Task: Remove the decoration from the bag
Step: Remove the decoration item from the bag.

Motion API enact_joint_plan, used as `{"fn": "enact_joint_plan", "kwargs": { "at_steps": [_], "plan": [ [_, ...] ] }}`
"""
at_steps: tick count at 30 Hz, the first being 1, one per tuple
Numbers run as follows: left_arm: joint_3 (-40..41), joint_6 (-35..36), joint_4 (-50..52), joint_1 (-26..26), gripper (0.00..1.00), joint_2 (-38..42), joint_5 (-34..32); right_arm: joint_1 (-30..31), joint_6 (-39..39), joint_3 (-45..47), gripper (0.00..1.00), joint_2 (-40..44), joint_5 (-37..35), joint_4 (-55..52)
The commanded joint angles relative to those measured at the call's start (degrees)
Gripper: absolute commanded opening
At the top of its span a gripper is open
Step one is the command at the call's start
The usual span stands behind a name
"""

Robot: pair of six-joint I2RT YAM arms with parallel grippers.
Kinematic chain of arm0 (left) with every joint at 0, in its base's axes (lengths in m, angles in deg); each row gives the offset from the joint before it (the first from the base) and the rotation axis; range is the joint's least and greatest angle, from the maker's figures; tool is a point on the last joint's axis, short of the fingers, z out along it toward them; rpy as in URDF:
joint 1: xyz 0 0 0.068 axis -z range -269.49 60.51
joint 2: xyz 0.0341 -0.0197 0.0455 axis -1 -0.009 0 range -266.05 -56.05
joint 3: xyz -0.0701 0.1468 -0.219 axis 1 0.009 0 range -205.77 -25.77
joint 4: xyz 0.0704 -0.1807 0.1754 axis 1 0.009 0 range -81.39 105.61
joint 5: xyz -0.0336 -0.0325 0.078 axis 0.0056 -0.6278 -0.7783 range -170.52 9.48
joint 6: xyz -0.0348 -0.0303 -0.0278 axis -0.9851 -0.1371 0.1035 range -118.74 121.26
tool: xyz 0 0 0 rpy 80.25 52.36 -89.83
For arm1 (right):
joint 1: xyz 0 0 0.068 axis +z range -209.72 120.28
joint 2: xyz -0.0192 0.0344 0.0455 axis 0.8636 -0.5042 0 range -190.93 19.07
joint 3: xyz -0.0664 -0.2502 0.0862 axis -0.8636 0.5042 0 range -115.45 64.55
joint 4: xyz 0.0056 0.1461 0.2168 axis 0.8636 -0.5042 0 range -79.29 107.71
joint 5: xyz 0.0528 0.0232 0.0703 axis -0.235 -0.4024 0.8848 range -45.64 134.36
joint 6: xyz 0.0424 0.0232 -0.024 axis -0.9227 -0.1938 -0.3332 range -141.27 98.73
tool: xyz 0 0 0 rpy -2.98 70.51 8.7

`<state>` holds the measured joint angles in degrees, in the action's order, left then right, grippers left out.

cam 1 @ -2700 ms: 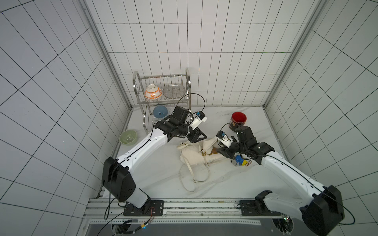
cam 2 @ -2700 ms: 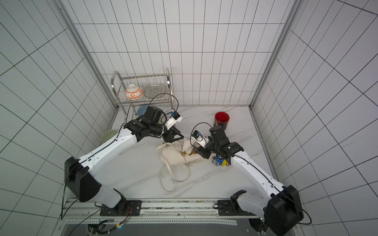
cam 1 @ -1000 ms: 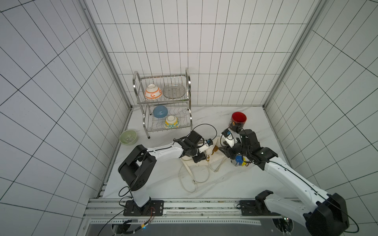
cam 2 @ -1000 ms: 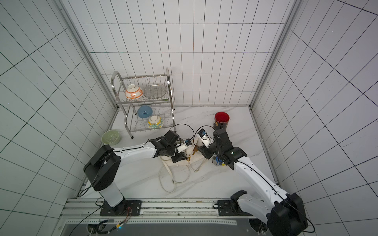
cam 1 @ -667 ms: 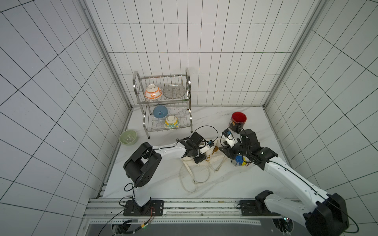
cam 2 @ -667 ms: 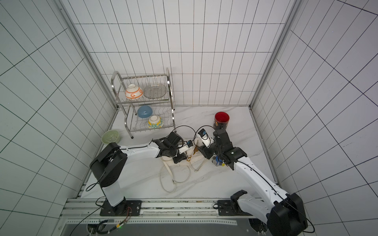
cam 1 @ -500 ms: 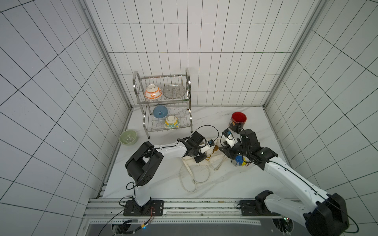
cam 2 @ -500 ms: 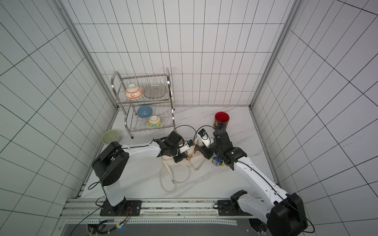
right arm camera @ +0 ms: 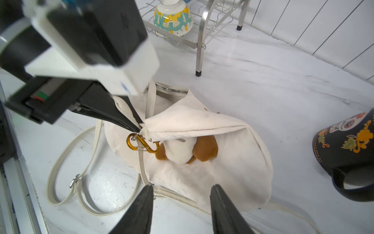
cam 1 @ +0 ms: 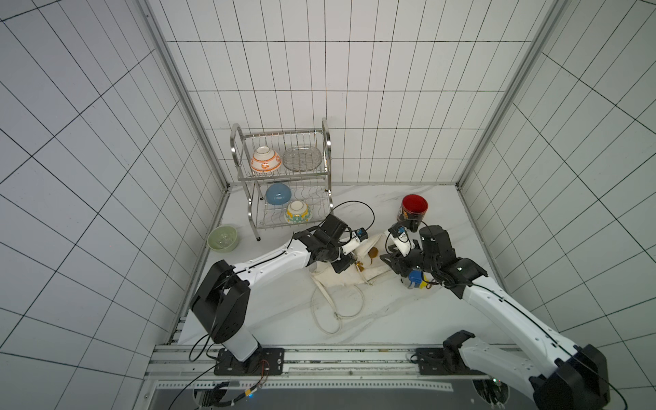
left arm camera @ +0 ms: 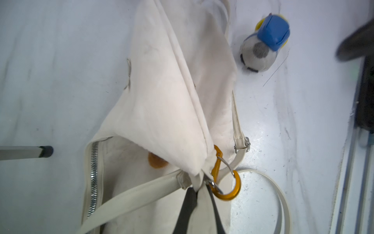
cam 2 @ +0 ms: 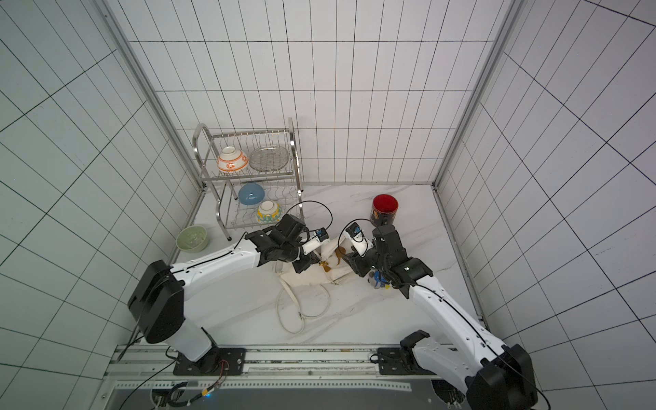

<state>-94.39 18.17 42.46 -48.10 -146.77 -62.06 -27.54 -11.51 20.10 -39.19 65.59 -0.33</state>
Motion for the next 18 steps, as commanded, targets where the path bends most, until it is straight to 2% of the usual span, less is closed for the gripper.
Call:
{"fn": "enact_joint_plan", "kwargs": {
  "at_steps": [1,7,14,18],
  "plan": [
    [-3.17,-2.77,5.69,-1.32,0.0,3.56,5.19,-0.63,-2.44,-1.48,0.47,1.63,5.64,-0.58],
    [-9.75,-7.85,11.27,-3.54,0.0,5.54,11.17,0.26,-4.54,-4.75,0.44,2.15,11.64,0.39],
    [-16.23,-12.61,13.32,-4.81,0.0,5.98,18.56,5.01,-3.55,-9.72,0.38,-1.14,11.54,0.96],
    [-17.36,-18.96,10.53,-6.39,0.0,5.8,24.0,6.23,-3.01,-9.05,0.32,-1.96,9.3,1.9]
  ]
}}
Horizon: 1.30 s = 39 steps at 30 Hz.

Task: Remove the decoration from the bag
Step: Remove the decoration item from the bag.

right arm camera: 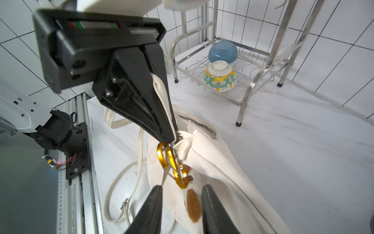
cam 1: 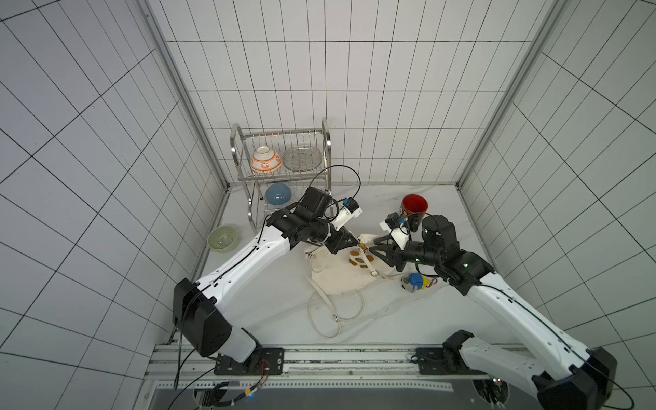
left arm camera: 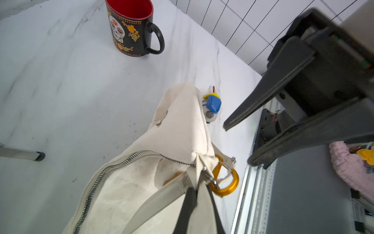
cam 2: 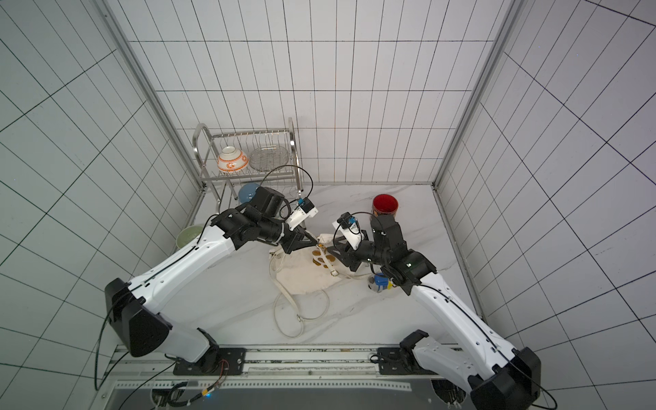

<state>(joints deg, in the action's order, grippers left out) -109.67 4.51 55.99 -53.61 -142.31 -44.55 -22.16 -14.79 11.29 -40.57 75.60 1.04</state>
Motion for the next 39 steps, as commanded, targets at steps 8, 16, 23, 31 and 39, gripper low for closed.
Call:
{"fn": "enact_joint_plan", "kwargs": {
  "at_steps": [8,16,23,31,39],
  "plan": [
    [-3.1,-15.18,-6.07,-1.69,0.0,-0.02,13.55,1.11,0.75,-0.91,0.28,-1.32,-4.61,0.39],
    [-2.24,-28.93,-13.08,-1.41,0.0,-1.16,11.55,5.35,-0.17,-0.52,0.4,1.05,-18.19,1.08],
    [-2.03,-38.99,-17.42,-0.62,0.0,-2.33,8.79,12.07,0.82,2.66,0.42,5.15,-37.76,4.71],
    [-2.5,-45.62,-20.82,1.92,0.0,-3.5,8.67,17.5,8.52,2.85,0.41,4.68,-53.59,8.43],
    [-2.53,-51.66,-23.1,3.34,0.0,-4.21,8.89,20.49,14.54,4.44,0.37,4.47,-59.8,15.61]
  ]
}}
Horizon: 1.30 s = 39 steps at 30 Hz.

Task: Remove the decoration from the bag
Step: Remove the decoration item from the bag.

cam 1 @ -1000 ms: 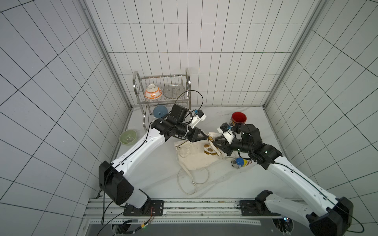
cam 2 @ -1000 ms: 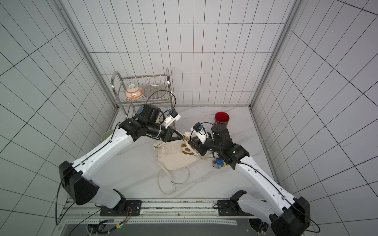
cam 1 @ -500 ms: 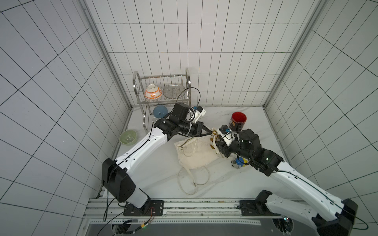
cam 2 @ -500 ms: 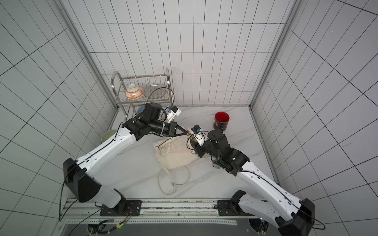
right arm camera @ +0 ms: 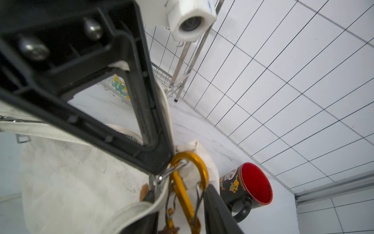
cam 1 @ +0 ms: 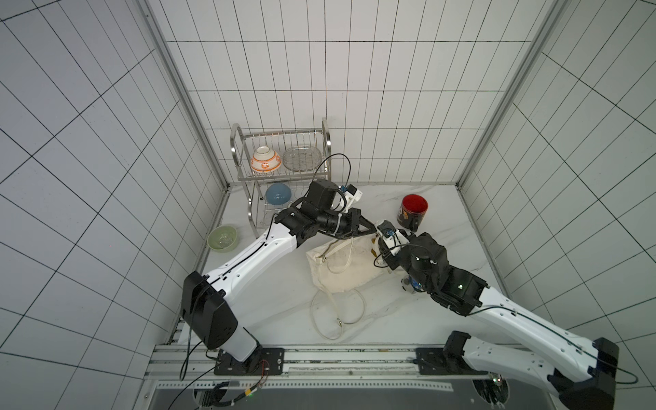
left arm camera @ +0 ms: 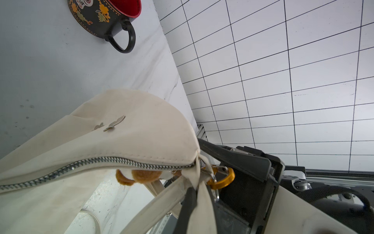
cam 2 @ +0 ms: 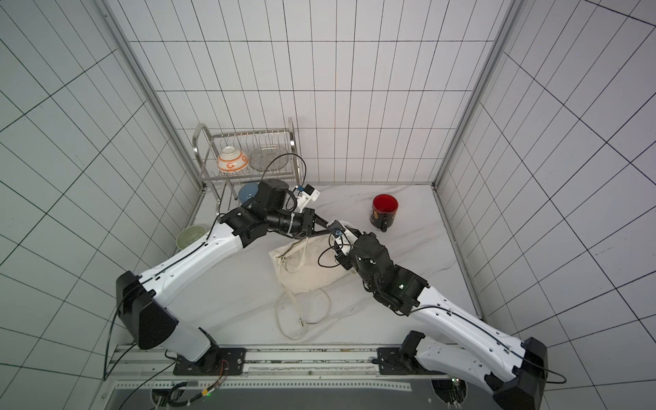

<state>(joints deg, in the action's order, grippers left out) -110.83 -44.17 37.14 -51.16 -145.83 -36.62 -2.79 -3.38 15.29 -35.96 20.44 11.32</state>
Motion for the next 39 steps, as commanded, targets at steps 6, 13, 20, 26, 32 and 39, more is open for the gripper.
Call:
{"fn": "enact_joint_plan", "kwargs": {
  "at_steps": [6,13,20,26,32,39],
  "plan": [
    [-0.81,-3.4,-3.91,1.28,0.0,-0.75,1.53,1.44,5.58,1.4,0.3,0.77,-6.47,8.41],
    [-0.85,-2.36,-2.35,1.38,0.0,-0.4,1.93,1.37,6.49,2.29,0.14,2.14,-5.43,9.05],
    [-2.3,0.18,1.06,1.67,0.0,-0.58,2.95,-0.05,6.44,1.84,0.05,2.9,-0.87,6.5],
    [-4.43,6.15,6.38,1.84,0.0,-0.75,4.87,-4.55,5.02,-0.52,0.0,5.06,11.69,1.33],
    [-6.66,9.66,8.13,1.75,0.0,-1.01,5.03,-4.88,5.61,-2.88,0.0,5.22,16.05,-4.64],
    [-8.54,10.6,9.58,0.46,0.0,-1.5,5.26,-7.11,1.96,-4.14,0.0,5.55,20.27,-7.25]
  ]
}}
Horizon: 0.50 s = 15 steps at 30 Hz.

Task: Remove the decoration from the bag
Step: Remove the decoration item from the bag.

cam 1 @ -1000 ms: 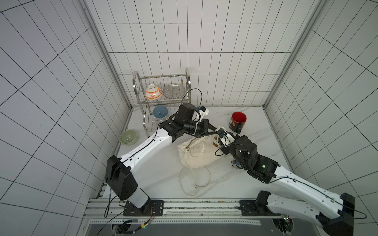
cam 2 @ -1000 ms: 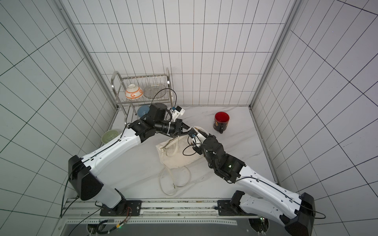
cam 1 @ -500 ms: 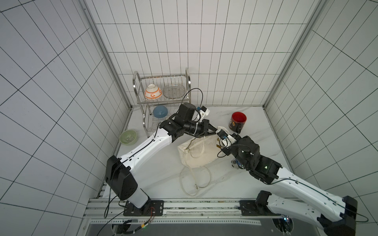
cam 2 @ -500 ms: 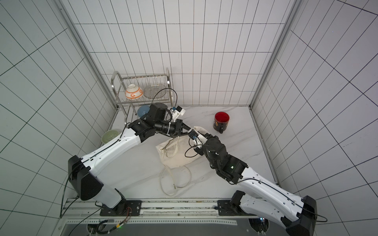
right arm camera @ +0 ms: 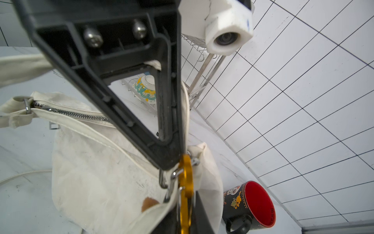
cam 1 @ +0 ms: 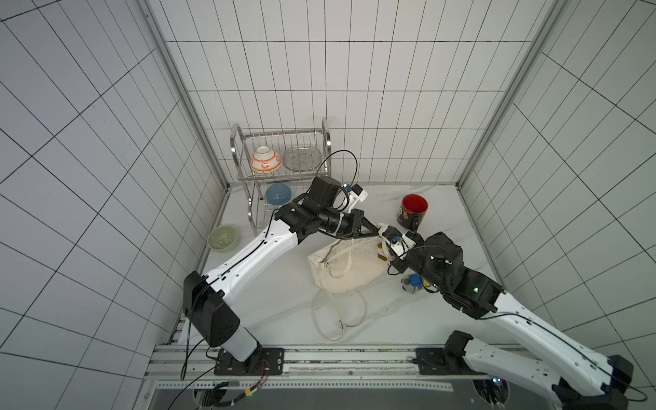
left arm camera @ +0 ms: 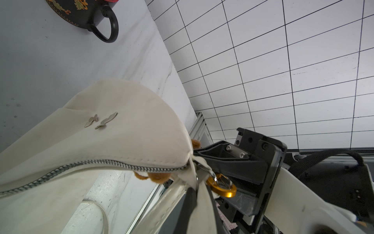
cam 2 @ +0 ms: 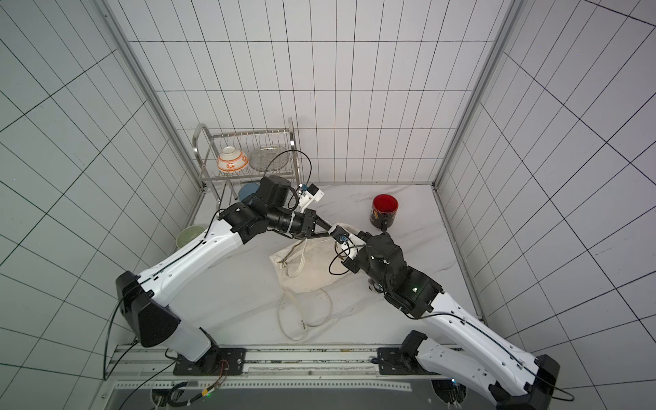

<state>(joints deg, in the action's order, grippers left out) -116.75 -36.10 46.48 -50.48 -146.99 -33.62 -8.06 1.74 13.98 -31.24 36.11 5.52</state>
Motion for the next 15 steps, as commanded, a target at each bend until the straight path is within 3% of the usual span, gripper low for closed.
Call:
{"fn": "enact_joint_plan", "kwargs": {
  "at_steps": [1,9,15],
  "plan": [
    [-2.61,4.04,0.95,-0.43,0.0,-0.05,1.98,-2.64,-4.12,-3.27,0.0,0.88,6.18,-2.29],
    [-1.61,19.17,3.39,-1.05,0.05,3.26,-2.81,-4.15,-8.66,-7.35,0.0,0.26,11.71,-8.8],
    [3.24,21.81,-2.26,-0.56,0.27,6.99,-4.19,-4.54,-11.24,-8.62,0.0,-0.61,12.45,-9.7]
  ]
}}
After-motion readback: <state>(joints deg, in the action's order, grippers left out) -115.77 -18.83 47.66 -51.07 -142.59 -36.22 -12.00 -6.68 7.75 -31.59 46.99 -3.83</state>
